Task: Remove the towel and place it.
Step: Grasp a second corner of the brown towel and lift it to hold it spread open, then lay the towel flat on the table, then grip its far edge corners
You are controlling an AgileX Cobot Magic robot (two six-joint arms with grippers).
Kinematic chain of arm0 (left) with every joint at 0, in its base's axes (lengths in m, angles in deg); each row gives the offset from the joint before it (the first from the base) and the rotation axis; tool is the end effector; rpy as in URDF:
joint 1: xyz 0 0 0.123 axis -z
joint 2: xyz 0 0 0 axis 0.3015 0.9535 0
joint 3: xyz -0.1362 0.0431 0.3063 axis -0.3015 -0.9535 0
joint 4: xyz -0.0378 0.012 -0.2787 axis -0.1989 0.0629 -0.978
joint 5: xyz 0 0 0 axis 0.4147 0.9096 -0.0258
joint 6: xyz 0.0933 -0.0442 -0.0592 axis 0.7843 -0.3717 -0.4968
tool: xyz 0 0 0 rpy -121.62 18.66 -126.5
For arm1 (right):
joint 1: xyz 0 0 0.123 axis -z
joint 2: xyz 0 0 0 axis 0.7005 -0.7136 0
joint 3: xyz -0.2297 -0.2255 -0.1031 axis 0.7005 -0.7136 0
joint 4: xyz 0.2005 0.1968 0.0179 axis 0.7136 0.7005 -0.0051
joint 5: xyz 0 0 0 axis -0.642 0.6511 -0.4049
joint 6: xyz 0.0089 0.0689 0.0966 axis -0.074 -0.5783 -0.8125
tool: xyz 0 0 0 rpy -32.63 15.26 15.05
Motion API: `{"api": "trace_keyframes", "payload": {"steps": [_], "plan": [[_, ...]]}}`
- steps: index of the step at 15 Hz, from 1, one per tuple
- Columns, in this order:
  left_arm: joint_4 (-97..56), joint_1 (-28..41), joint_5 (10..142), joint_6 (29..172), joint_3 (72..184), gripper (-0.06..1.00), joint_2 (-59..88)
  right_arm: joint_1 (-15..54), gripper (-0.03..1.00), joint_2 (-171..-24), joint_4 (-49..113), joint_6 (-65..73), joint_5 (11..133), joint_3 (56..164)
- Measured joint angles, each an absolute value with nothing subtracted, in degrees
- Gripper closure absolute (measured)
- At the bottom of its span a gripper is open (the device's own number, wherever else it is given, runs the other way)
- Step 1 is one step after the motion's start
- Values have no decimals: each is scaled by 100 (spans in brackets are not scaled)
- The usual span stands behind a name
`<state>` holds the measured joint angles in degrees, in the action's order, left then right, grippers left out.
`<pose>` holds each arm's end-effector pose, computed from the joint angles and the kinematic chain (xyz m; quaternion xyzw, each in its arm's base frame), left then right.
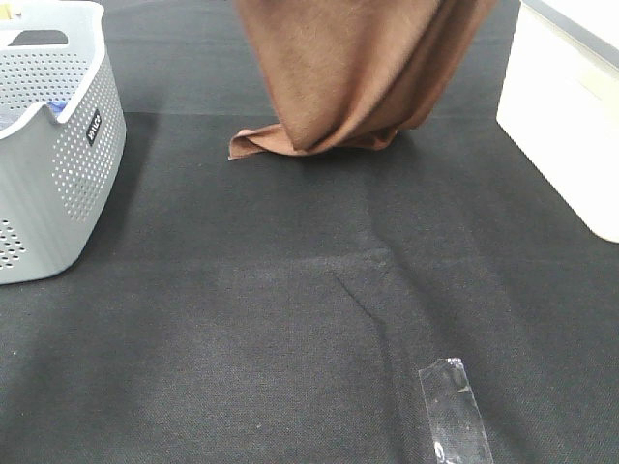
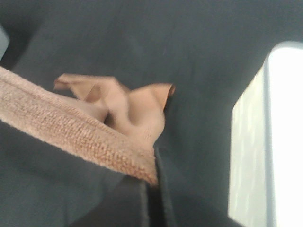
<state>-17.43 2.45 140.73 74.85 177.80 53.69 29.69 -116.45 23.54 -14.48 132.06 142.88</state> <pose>0.4597 -0.1883 0.4582 0.2257 0.8971 -0.1274 0.3578 0.3693 0.0967 0.5171 -0.1549 0.9036 0.0321 0.3982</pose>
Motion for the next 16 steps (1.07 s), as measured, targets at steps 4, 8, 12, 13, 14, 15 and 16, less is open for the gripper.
{"api": "trace_keyframes", "payload": {"steps": [4, 8, 12, 13, 14, 15, 16], "plan": [[-2041, 262, 13947, 7485, 15098, 94, 3455, 2900, 96, -10453, 2927, -1855, 13183, 12758], [-2373, 279, 13839, 7388, 12875, 94, 1771, 2860, 96, -9169, 3695, -1918, 13183, 11137], [-2900, 279, 13707, 7353, 11208, 94, 407, 2848, 96, -8110, 3976, -1918, 13183, 9859], [-3227, 279, 13661, 7353, 10572, 94, -80, 2848, 96, -7628, 4033, -1918, 13183, 9257], [-3364, 279, 13655, 7336, 10228, 94, -269, 2848, 96, -7376, 4067, -1992, 13183, 8959], [-3548, 279, 13655, 7308, 9953, 94, -430, 2848, 96, -7141, 4073, -1998, 13183, 8638], [-3742, 274, 13649, 7296, 9684, 94, -516, 2854, 96, -6969, 4073, -2004, 13177, 8363]]}}
